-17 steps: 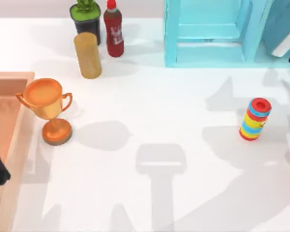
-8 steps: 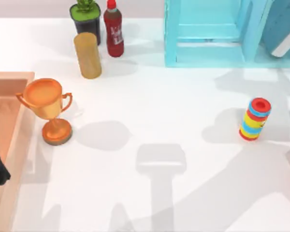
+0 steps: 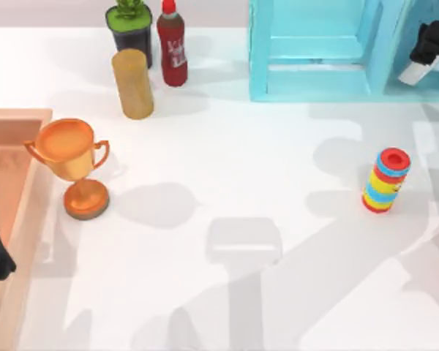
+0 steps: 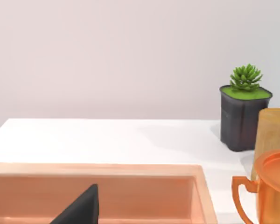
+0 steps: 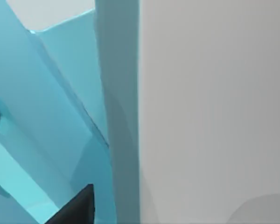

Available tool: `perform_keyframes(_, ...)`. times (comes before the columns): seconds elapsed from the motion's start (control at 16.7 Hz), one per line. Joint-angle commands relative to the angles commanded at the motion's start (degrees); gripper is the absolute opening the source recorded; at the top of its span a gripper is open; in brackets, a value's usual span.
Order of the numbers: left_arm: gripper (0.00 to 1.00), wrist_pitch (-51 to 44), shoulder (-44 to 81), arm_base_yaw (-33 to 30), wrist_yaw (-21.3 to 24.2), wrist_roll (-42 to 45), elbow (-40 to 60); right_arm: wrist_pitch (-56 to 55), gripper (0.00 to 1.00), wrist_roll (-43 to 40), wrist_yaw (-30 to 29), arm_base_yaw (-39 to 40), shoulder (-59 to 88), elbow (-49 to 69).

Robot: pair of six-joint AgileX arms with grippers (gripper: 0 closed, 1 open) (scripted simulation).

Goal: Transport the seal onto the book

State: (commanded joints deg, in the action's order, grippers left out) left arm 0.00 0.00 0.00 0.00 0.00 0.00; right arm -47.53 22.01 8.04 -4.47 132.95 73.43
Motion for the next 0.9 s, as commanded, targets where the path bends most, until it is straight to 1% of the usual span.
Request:
perform_keyframes(0.06,1.00,0.00,0.00,0.00,0.00,0.00,0.00,0.00,1.00,0.00,0.00,0.00,0.00,0.00)
perform_keyframes(0.84,1.00,0.00,0.00,0.00,0.00,0.00,0.00,0.00,0.02,0.00,0.00,0.00,0.00,0.00)
perform_keyframes(0.9,1.00,0.00,0.00,0.00,0.00,0.00,0.00,0.00,0.00,0.00,0.00,0.00,0.00,0.00)
